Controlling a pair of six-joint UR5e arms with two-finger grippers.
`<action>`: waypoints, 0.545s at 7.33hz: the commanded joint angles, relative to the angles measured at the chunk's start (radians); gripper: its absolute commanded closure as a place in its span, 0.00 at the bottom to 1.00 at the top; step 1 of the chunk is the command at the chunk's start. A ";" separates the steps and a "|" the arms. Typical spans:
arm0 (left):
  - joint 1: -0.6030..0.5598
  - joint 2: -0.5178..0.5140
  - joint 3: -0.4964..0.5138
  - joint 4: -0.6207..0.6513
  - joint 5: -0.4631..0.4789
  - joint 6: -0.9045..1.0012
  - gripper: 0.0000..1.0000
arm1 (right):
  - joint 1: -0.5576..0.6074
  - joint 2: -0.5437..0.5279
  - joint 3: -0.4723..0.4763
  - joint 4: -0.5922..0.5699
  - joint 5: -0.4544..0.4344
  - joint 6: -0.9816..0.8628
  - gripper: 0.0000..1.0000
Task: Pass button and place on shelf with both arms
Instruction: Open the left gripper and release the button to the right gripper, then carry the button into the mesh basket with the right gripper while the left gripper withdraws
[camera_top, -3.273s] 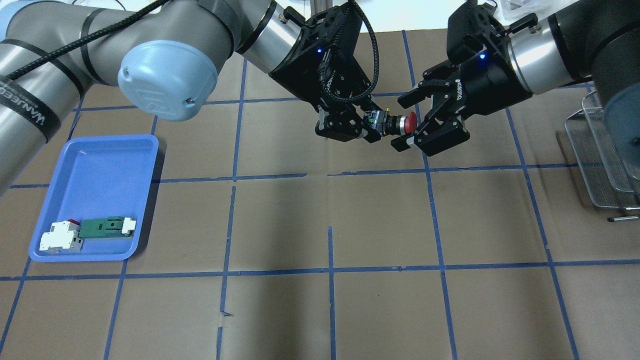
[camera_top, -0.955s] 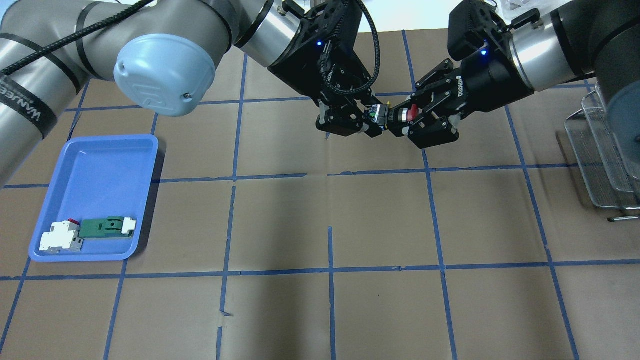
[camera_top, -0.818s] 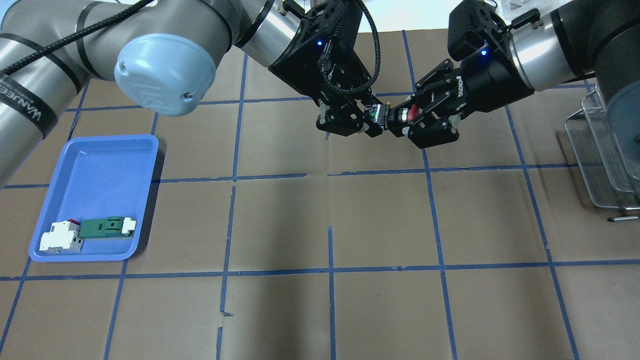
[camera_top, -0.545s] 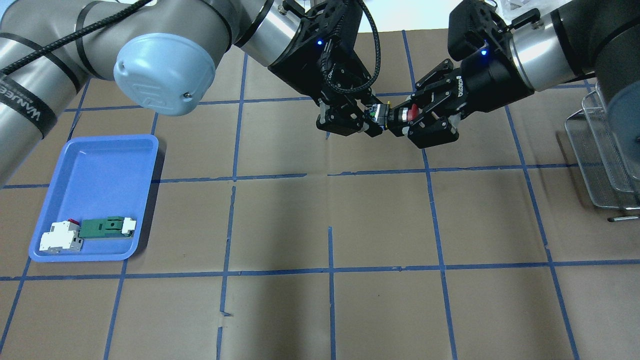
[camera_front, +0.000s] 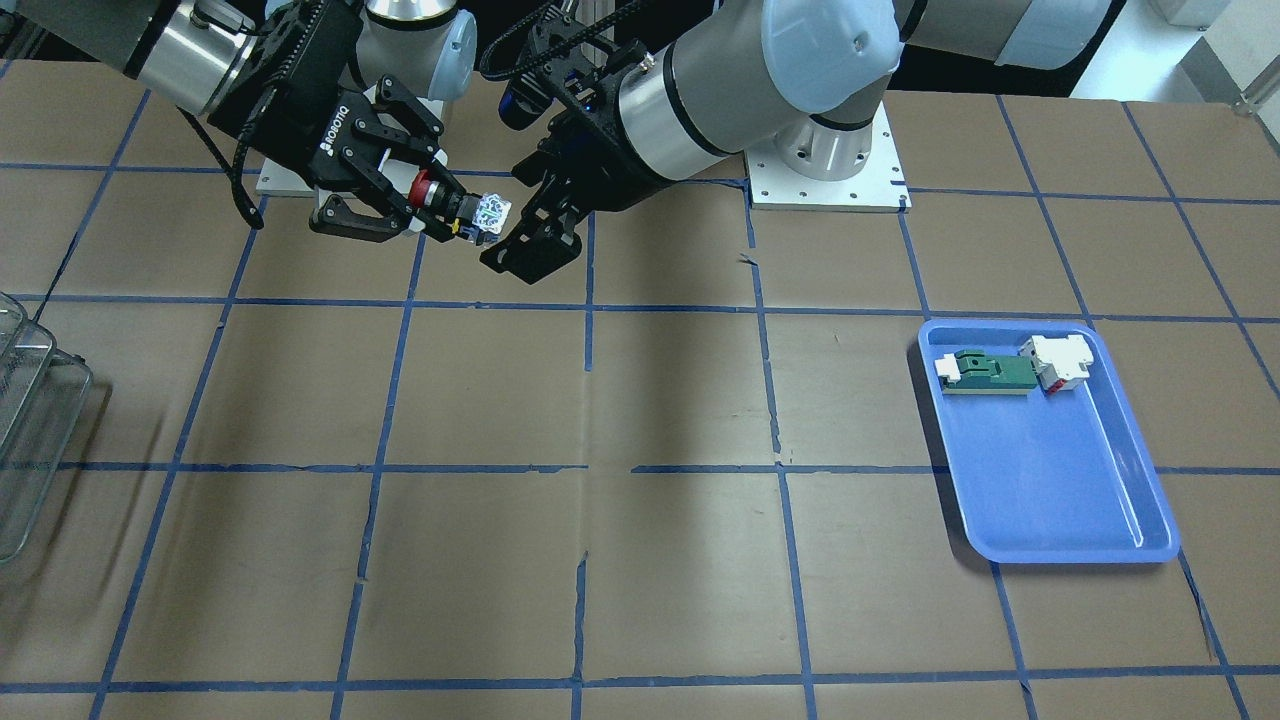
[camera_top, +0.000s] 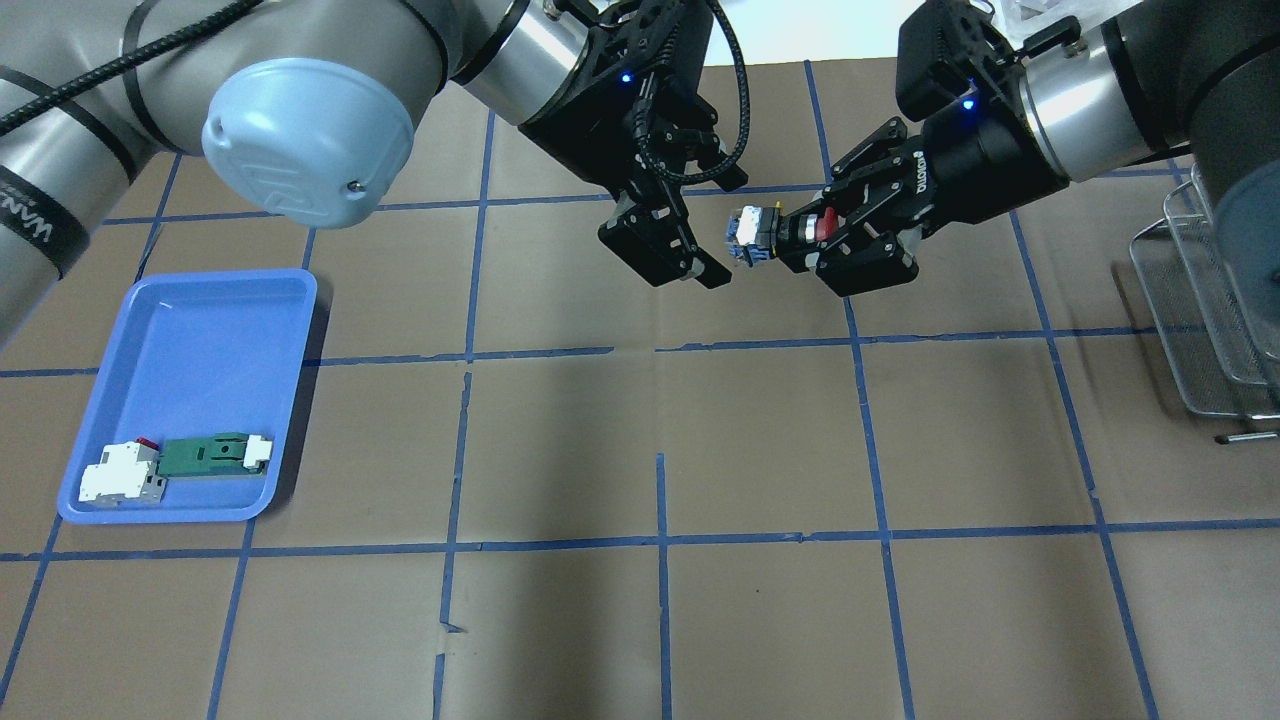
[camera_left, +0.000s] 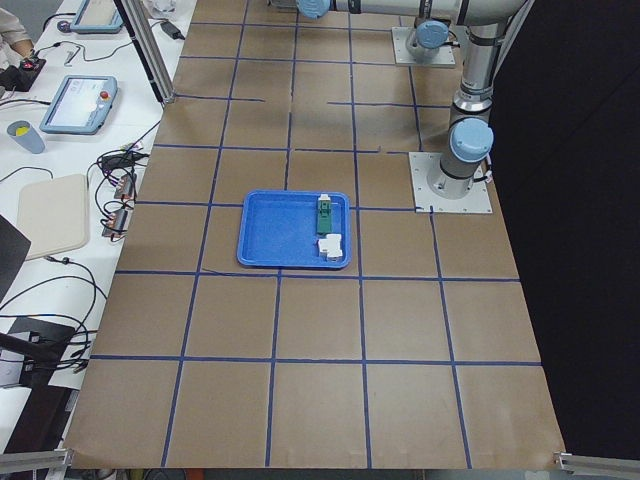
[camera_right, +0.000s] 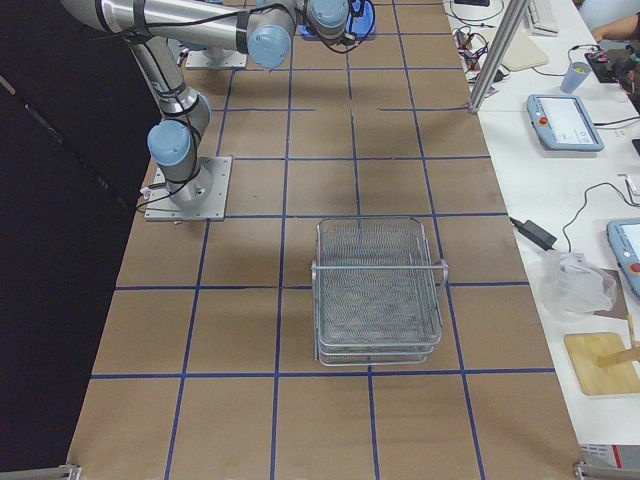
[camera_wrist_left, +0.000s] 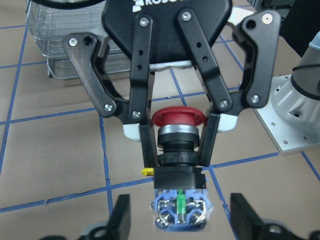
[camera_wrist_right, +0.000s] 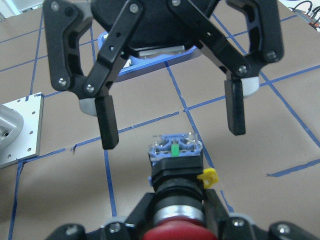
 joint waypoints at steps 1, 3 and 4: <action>0.012 0.029 -0.007 0.000 0.166 -0.153 0.00 | -0.032 0.004 -0.015 -0.007 -0.086 0.002 1.00; 0.048 0.033 -0.009 0.003 0.288 -0.362 0.00 | -0.185 0.016 -0.093 -0.012 -0.198 0.012 1.00; 0.072 0.039 -0.005 0.005 0.356 -0.452 0.00 | -0.282 0.065 -0.131 -0.012 -0.292 0.011 1.00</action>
